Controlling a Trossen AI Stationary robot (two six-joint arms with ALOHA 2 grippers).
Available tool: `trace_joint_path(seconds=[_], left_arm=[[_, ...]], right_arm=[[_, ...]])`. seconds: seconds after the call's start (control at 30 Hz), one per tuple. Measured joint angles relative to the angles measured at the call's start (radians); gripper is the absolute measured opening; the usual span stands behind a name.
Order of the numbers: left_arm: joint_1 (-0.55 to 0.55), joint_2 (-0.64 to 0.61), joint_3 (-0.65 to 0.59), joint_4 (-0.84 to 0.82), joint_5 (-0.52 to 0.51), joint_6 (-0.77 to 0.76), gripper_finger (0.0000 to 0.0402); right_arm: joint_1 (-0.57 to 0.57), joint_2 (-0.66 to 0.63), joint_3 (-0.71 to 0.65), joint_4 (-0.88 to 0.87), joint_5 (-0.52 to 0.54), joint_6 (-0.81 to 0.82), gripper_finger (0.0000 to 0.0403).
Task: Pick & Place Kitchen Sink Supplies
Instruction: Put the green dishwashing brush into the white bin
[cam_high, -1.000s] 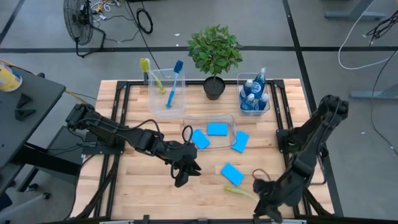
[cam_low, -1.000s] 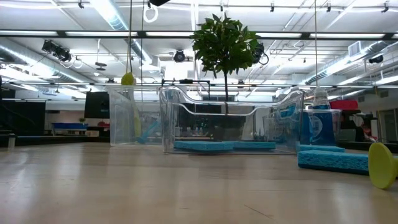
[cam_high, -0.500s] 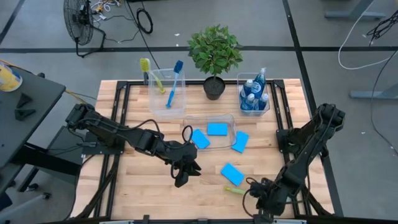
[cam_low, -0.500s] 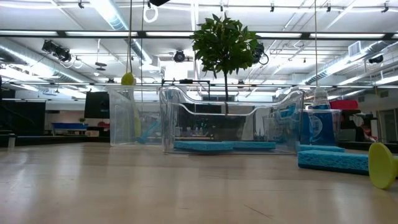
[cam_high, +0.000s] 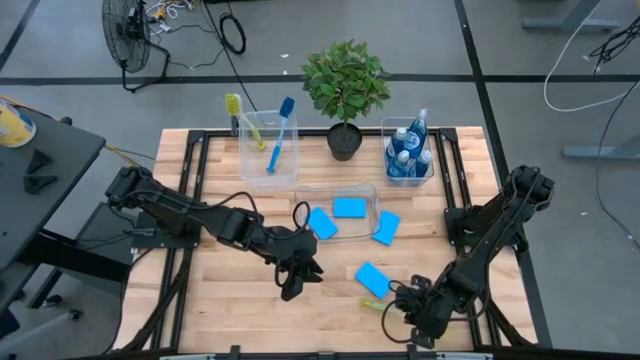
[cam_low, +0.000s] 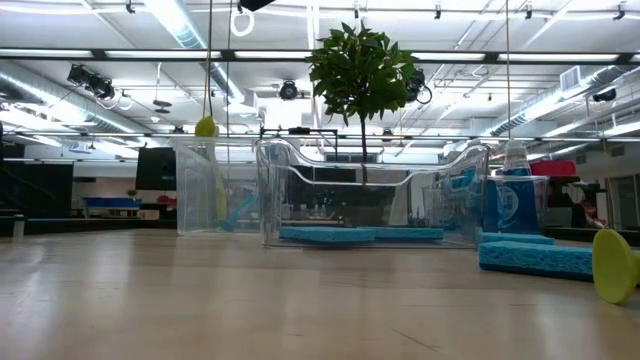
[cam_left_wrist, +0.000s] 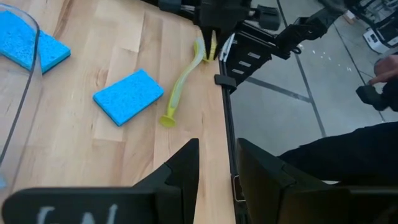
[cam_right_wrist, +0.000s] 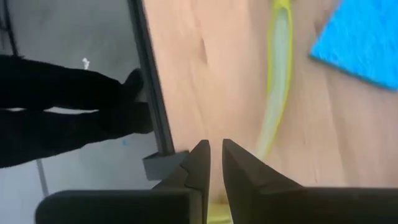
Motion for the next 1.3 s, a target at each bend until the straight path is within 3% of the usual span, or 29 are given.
trace_joint_path(seconds=[0.23, 0.5, 0.9, 1.13, 1.3], left_arm=[[0.001, 0.000, 0.000, -0.008, -0.019, -0.001, 0.0110], [0.001, 0.000, 0.000, -0.009, -0.113, 0.000, 0.0110], [0.001, 0.000, 0.000, -0.011, -0.173, 0.001, 0.0110], [0.001, 0.000, 0.000, -0.015, -0.173, 0.001, 0.0110], [0.001, 0.000, 0.000, -0.015, -0.173, 0.001, 0.0110]], right_arm=[[-0.008, 0.000, -0.001, 0.042, 0.006, -0.072, 0.0045], [-0.008, 0.000, -0.002, 0.041, 0.002, -0.194, 0.0053], [-0.048, -0.001, -0.013, -0.031, 0.028, -0.252, 0.0137], [-0.056, 0.010, -0.026, 0.021, 0.029, -0.243, 0.0177], [-0.053, 0.085, -0.026, 0.081, 0.029, -0.242, 0.0197]])
